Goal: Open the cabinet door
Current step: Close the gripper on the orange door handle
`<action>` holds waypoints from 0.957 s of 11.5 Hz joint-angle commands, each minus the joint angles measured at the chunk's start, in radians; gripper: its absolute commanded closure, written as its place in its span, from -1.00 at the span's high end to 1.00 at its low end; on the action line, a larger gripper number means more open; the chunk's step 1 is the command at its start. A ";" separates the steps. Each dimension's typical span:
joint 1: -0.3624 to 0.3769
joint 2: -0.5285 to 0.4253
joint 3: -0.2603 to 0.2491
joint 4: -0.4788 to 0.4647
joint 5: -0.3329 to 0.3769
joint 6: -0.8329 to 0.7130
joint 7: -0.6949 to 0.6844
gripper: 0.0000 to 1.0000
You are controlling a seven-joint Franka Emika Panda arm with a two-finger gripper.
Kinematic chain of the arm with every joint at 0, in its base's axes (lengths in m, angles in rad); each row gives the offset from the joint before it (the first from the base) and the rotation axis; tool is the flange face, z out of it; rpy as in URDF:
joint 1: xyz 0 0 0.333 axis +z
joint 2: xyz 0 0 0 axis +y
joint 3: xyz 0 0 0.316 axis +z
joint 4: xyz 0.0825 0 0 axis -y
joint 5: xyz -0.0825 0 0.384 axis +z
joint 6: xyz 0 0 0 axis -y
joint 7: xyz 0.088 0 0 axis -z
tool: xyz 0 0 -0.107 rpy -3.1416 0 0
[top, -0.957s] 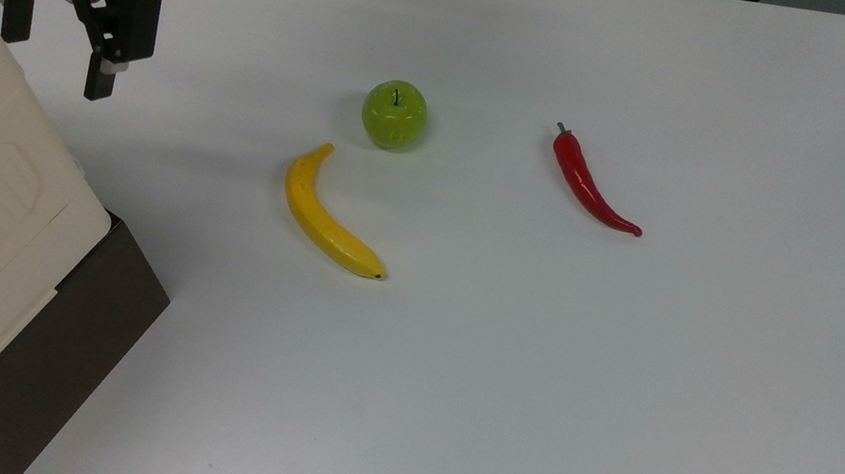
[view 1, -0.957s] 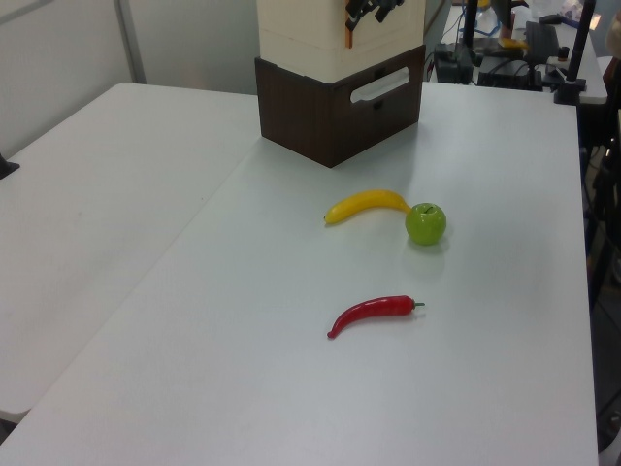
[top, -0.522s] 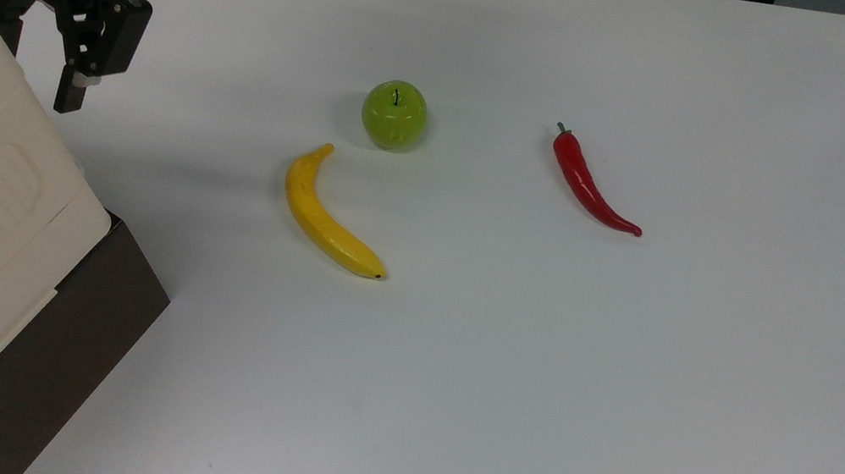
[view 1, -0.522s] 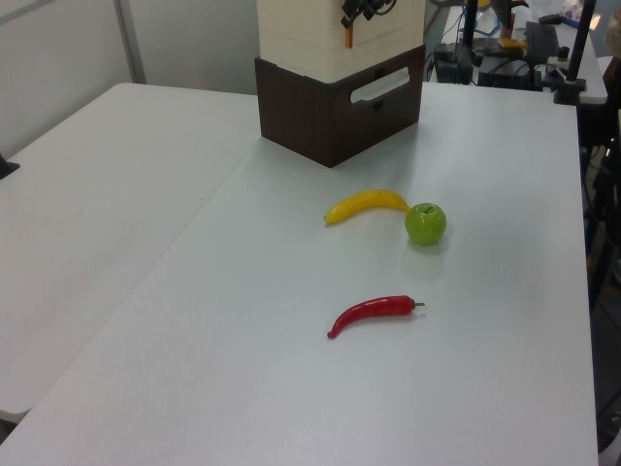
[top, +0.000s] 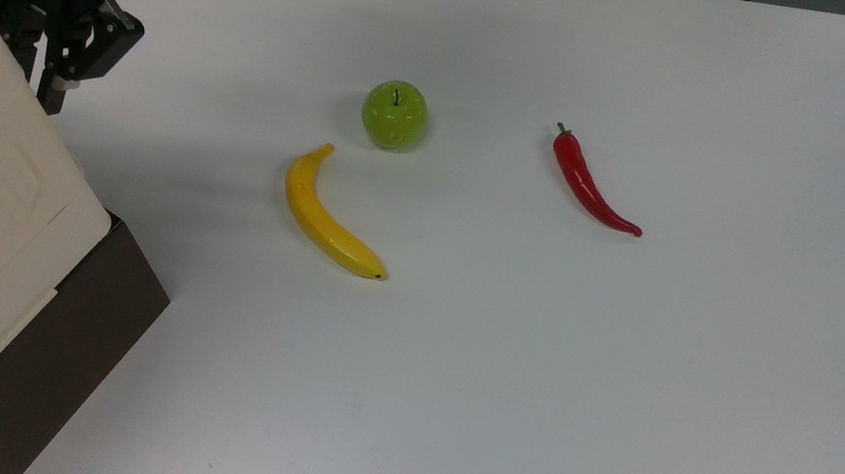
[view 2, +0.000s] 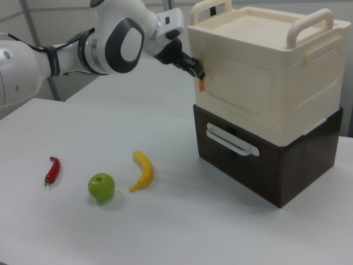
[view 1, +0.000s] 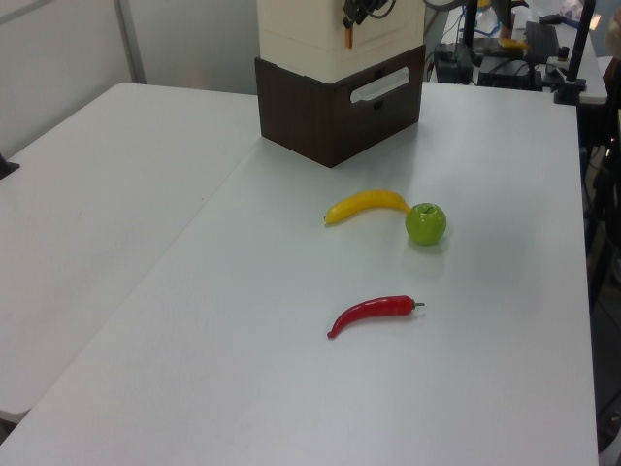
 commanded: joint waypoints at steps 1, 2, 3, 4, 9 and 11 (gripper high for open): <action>0.009 0.008 -0.009 0.010 -0.019 0.019 0.021 -0.64; 0.009 0.005 -0.009 0.009 -0.019 0.019 0.020 -0.75; 0.008 0.003 -0.009 0.009 -0.019 0.016 0.018 -0.82; 0.009 0.000 -0.009 0.007 -0.019 0.010 0.018 -0.83; 0.019 -0.036 0.000 -0.017 -0.019 -0.097 0.021 -0.83; 0.023 -0.052 0.006 -0.016 -0.016 -0.177 0.023 -0.83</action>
